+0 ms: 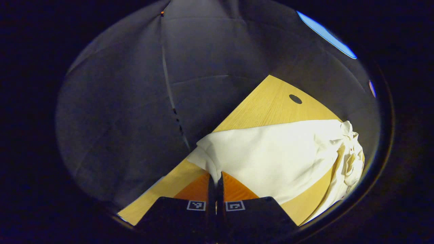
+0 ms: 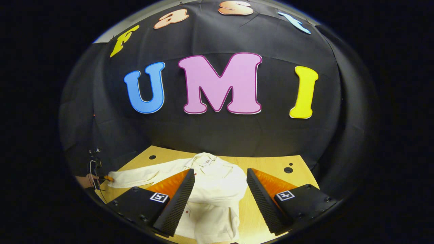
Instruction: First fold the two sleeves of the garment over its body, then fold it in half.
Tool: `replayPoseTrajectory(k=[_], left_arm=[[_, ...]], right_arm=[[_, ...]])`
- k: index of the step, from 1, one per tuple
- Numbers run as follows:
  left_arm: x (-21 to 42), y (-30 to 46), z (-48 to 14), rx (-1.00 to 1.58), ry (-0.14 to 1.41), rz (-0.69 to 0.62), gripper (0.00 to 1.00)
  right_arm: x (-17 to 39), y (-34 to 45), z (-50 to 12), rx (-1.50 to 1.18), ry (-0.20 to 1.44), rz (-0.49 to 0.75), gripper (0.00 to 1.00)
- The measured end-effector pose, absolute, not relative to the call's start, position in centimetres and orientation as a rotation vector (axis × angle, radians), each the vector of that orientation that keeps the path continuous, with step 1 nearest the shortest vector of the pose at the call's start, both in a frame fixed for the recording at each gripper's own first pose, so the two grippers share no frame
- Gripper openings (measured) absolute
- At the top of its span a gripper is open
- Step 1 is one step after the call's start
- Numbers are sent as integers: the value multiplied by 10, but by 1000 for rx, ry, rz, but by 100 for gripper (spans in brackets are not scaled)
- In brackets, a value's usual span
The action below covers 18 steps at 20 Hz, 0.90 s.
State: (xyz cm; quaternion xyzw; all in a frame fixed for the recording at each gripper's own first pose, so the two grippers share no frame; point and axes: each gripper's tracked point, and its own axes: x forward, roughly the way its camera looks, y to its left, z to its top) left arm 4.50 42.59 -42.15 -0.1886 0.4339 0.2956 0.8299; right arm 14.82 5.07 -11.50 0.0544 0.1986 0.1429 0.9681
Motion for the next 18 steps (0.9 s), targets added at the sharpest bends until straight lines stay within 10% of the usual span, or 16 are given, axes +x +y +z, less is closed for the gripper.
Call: replayPoseTrajectory(k=[7,18], left_arm=[[126,363,-313,-255,681,507,6],[257,44,-234,-227,517,3,6]], right_arm=[[155,11,-143,158,445,184,98],[152,-82,-177,188,458,-12,98]])
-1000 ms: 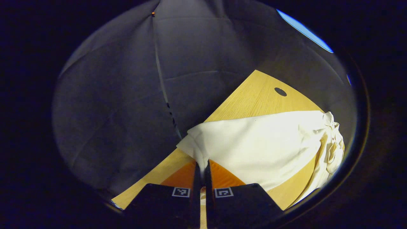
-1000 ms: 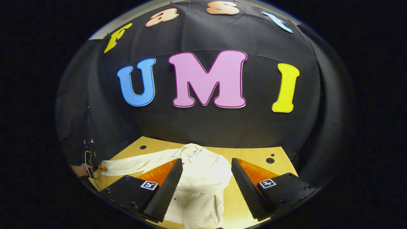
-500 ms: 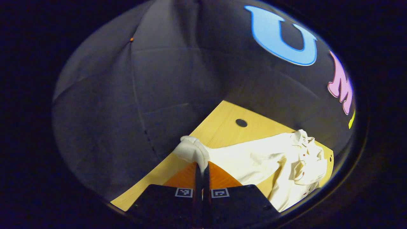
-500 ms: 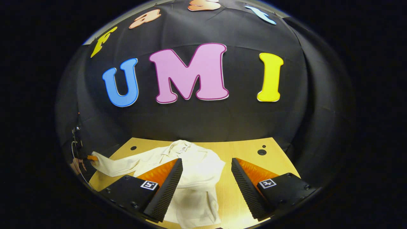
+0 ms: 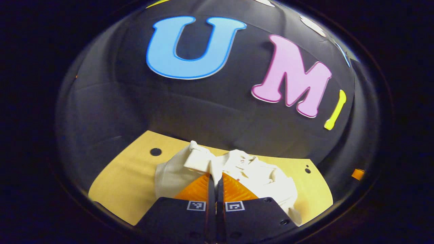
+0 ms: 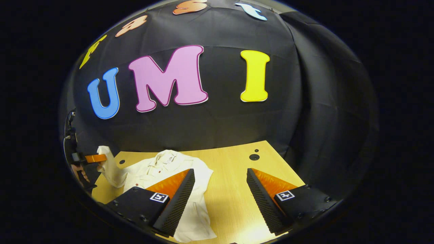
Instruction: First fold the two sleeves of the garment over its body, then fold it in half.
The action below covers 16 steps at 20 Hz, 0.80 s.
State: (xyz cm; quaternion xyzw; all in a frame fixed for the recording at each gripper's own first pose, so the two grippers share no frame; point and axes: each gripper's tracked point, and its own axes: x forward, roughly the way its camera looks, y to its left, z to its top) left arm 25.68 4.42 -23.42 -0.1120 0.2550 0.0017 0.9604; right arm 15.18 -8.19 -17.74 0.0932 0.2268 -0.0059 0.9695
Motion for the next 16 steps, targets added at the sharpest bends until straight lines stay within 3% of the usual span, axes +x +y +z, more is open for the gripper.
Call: replayPoseTrajectory(k=[6,11,13,14,15,16], left_arm=[[291,-100,-255,-135,549,-269,6],[299,-141,-284,-158,605,-379,11],[299,-157,-285,-170,605,-398,35],[299,-163,-284,-171,597,-398,71],[300,-166,-289,-173,583,-399,72],[298,-163,-282,-164,569,-395,100]], right_arm=[[137,-122,-208,166,501,-70,98],[122,-140,-233,178,544,-96,98],[119,-138,-244,175,565,-91,98],[118,-136,-251,170,580,-86,98],[115,-133,-258,165,596,-77,98],[113,-128,-263,162,611,-67,98]])
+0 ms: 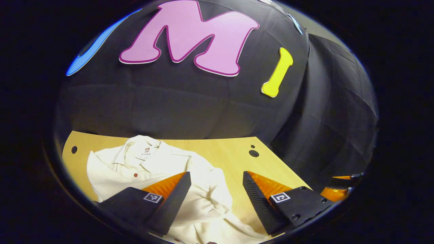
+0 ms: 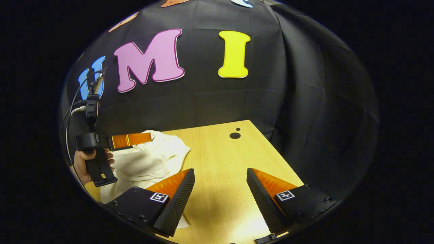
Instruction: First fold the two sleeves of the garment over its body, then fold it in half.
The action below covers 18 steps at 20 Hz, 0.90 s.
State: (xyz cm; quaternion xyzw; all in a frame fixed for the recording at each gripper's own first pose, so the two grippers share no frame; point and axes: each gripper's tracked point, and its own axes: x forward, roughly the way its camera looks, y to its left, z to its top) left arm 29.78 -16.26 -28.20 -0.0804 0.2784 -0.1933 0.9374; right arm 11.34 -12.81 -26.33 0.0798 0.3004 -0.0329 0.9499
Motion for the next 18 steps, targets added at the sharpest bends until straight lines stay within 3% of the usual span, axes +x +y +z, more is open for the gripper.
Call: replayPoseTrajectory(k=[4,8,17,18], left_arm=[[268,-121,-275,-64,536,-356,96],[213,-58,-296,0,606,-271,96],[42,111,-389,8,920,56,96],[29,118,-395,-8,943,72,92]], right_arm=[[104,-97,-291,164,692,1,99],[82,-58,-329,167,827,79,99],[18,-7,-397,136,1078,187,99],[12,-2,-402,141,1096,196,99]])
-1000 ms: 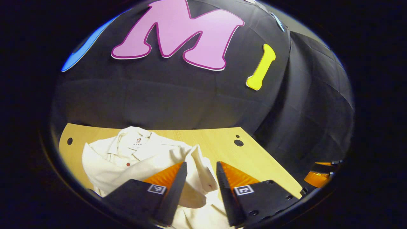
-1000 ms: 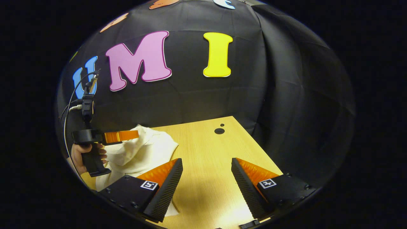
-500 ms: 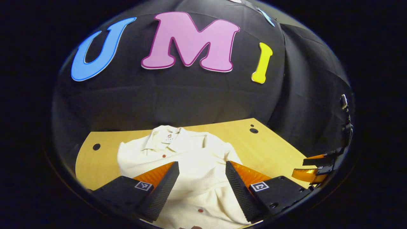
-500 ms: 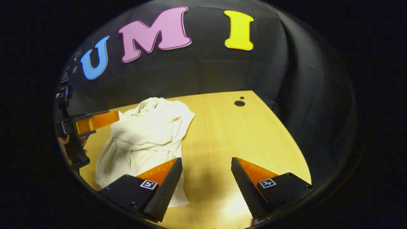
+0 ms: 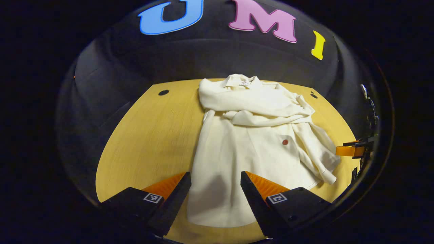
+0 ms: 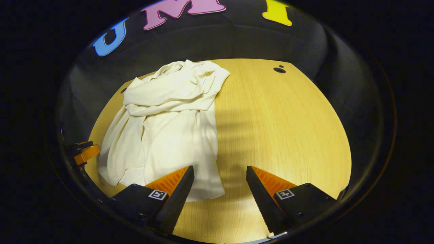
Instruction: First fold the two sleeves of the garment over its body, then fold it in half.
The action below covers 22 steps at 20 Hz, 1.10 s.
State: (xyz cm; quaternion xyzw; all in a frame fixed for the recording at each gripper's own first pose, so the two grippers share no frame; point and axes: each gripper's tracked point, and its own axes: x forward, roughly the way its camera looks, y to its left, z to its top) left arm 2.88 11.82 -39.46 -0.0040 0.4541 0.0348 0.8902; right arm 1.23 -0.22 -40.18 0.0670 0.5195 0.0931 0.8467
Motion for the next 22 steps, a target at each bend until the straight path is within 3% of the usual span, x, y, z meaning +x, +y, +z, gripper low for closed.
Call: replayPoseTrajectory(k=[1,3,4,9,11,12,13,14,15,16,17,19,20,22], left_arm=[[15,121,-402,-23,975,78,97],[-11,126,-417,-31,1034,77,92],[-20,128,-423,-24,1054,74,96],[-44,126,-438,-15,1107,47,98],[-45,122,-438,-4,1119,27,86],[-44,118,-438,-9,1124,9,74],[-43,112,-438,-26,1123,-1,64],[-40,106,-440,-51,1138,-4,34],[-44,101,-438,-75,1160,-5,24],[-41,93,-434,-97,1164,-25,13],[-42,86,-433,-122,1165,-49,11],[-38,76,-427,-151,1161,-83,7],[-37,73,-422,-151,1163,-103,7],[-28,69,-401,-135,1147,-131,7]], right_arm=[[7,0,-406,145,1113,198,99],[-3,4,-415,151,1148,195,99],[-6,4,-418,153,1157,193,99],[-8,4,-423,132,1165,170,96],[-10,7,-425,131,1172,163,84],[-9,7,-424,127,1168,157,61],[-11,10,-424,127,1174,160,50],[-13,15,-424,130,1178,169,40],[-13,17,-423,122,1181,167,31],[-12,19,-423,108,1168,168,14],[-13,19,-421,90,1172,165,14],[-14,25,-421,83,1186,194,0],[-12,25,-417,93,1190,187,5],[-3,29,-403,135,1170,179,5]])
